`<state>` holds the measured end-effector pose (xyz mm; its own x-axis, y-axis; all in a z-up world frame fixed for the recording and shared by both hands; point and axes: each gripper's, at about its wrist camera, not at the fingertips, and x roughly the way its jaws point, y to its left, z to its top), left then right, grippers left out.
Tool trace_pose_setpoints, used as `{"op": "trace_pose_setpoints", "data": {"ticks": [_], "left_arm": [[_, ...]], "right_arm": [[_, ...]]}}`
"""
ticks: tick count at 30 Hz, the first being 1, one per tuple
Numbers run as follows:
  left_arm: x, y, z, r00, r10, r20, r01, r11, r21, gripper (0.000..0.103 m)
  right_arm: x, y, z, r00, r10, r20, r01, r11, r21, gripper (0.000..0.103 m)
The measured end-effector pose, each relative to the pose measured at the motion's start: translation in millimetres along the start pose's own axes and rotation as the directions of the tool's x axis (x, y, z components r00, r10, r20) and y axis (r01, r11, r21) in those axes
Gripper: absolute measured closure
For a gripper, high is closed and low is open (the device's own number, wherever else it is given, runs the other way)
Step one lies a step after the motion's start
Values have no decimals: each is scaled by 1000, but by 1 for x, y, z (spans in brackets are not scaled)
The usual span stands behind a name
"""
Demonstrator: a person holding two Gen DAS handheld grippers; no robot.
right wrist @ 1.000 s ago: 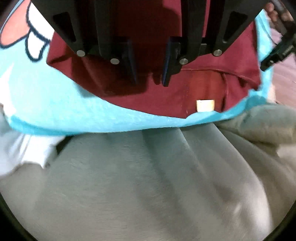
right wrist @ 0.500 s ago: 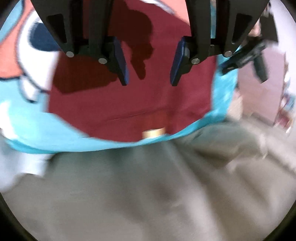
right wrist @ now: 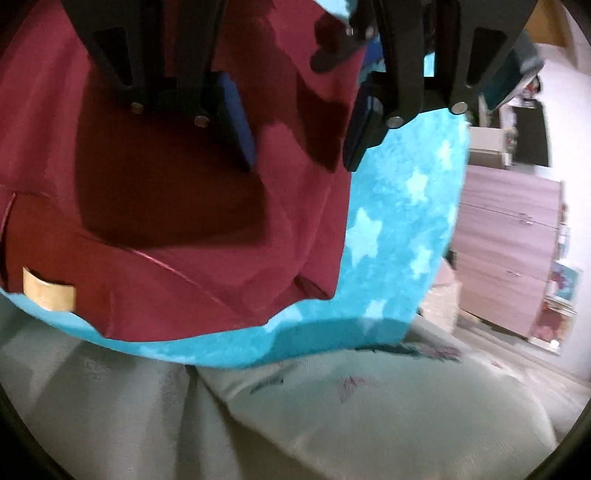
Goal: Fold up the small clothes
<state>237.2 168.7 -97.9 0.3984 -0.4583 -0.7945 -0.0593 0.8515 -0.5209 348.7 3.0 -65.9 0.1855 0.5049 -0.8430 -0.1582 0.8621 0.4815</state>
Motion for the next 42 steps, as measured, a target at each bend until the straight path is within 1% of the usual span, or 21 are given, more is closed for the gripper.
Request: {"op": "trace_pose_setpoints", "data": {"ticks": [2,4,7,9,10,12,13,14,15,16,17,18,19,20,21,22,25,28,32,38,42], "left_arm": [[-1,5,1,999,-37,-15,37,999,4,86],[-4,15,0,996,-81,-32,81,996,-27,86],[-12,26,1,991,-121,-54,119,992,-32,86],[-24,34,-2,990,-128,-60,128,992,-7,86],[-33,39,-4,990,-130,-59,130,991,4,86],[-47,49,-9,990,-132,-50,133,991,11,86],[-55,55,-11,991,-126,-41,126,992,15,86],[-59,58,-10,992,-122,-34,122,992,15,86],[-64,63,-11,992,-122,-30,123,992,13,86],[-68,67,-12,992,-124,-28,124,992,8,86],[-71,71,-12,991,-128,-27,128,992,-2,86],[-74,74,-12,991,-133,-24,133,991,-12,86],[-77,75,-12,991,-135,-21,134,991,-20,86],[-78,77,-15,991,-134,-19,134,991,-23,86],[-80,76,-14,991,-135,-18,134,991,-26,86],[-81,74,-14,991,-136,-18,135,990,-27,86],[-84,68,-18,991,-131,-7,131,991,-17,86],[-79,47,-24,993,-116,-1,116,993,3,86],[-64,21,-33,996,-92,-11,92,996,5,86],[-48,-30,-55,996,-85,-21,85,996,36,86],[-33,-65,-65,996,-78,-39,81,994,74,86]], "right_arm": [[11,11,7,998,-58,-9,58,998,2,37],[18,25,8,992,-120,-30,120,993,-5,27],[38,47,13,958,-277,-70,272,959,-76,19],[55,64,12,917,-394,-71,383,915,-126,16],[63,72,9,886,-460,-60,448,882,-149,16],[75,84,3,835,-550,-29,536,823,-188,16],[80,89,-2,808,-589,-7,575,791,-212,17],[82,93,-6,790,-612,28,602,766,-224,17],[80,94,-10,786,-616,50,611,763,-209,24],[78,94,-11,778,-625,64,623,756,-198,39],[73,93,-13,767,-637,78,639,747,-185,47],[66,89,-15,773,-628,90,633,756,-168,60],[58,85,-16,787,-610,95,617,772,-151,72],[46,79,-16,820,-565,95,573,811,-121,78],[30,70,-19,852,-514,102,522,848,-86,82],[14,63,-20,875,-468,122,477,878,-51,84],[-24,44,-26,908,-380,178,384,923,13,85],[-62,25,-35,918,-317,240,308,948,75,85],[-110,-24,-59,912,-282,297,245,957,157,86],[-176,-122,-98,904,-272,330,174,939,298,86],[-191,-177,-126,917,-237,320,104,918,382,86]]}}
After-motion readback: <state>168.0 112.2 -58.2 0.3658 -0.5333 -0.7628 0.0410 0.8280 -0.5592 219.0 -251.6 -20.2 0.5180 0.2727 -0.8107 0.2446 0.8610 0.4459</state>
